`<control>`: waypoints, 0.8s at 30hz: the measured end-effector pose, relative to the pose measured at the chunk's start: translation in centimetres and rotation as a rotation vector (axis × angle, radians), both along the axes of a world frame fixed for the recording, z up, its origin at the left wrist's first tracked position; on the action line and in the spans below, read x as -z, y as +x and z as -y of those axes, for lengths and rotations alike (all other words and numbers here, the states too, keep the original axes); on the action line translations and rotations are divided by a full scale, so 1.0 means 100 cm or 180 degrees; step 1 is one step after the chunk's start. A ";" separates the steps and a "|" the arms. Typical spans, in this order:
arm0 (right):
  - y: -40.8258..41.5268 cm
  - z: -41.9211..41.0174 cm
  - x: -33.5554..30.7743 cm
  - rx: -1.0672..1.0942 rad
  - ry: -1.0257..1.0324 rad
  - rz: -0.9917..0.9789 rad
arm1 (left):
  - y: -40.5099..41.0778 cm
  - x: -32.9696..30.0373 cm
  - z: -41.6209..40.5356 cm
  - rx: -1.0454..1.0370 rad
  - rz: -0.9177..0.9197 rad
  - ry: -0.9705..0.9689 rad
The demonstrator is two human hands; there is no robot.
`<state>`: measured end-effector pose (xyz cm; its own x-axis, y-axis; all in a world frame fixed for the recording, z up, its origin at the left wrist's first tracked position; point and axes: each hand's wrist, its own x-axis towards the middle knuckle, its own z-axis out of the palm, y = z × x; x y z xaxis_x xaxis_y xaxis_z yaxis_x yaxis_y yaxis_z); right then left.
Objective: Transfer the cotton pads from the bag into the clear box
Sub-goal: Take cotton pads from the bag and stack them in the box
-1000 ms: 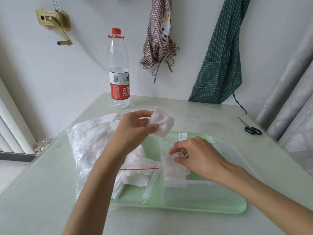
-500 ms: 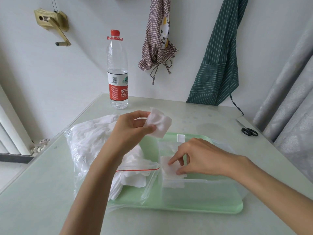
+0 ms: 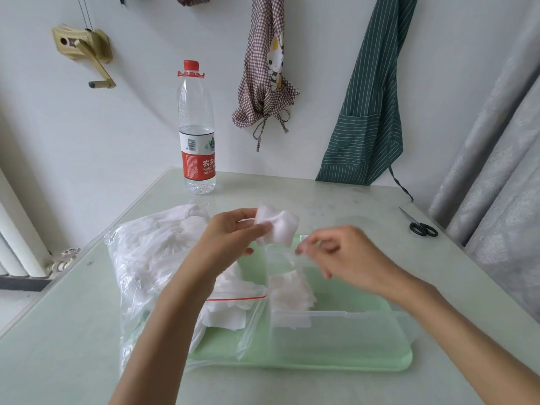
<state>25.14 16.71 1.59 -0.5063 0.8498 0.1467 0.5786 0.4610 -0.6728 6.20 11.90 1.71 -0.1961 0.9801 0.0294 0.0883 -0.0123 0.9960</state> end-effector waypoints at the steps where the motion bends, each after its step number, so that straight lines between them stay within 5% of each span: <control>1: 0.002 0.003 -0.007 0.0273 -0.0310 -0.0618 | 0.002 -0.001 0.000 0.0036 -0.0066 0.0037; 4: 0.000 0.014 -0.021 0.0372 -0.1454 -0.1538 | 0.009 -0.003 0.000 0.0118 -0.0190 0.0166; 12: -0.008 0.019 -0.009 0.0476 -0.2177 -0.2234 | 0.016 -0.001 0.001 0.0338 -0.0094 0.0070; 18: 0.000 0.019 -0.006 0.0520 -0.1638 -0.1651 | 0.015 0.000 0.001 0.0518 -0.0305 0.0299; 24: 0.004 0.021 -0.002 0.0207 -0.2073 -0.1508 | 0.014 0.004 0.000 0.0477 -0.0580 0.0380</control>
<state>25.55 14.57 1.77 -0.4610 0.8642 -0.2013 0.1769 -0.1328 -0.9752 7.64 11.88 1.32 -0.0300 0.9853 0.1681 0.2545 -0.1551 0.9545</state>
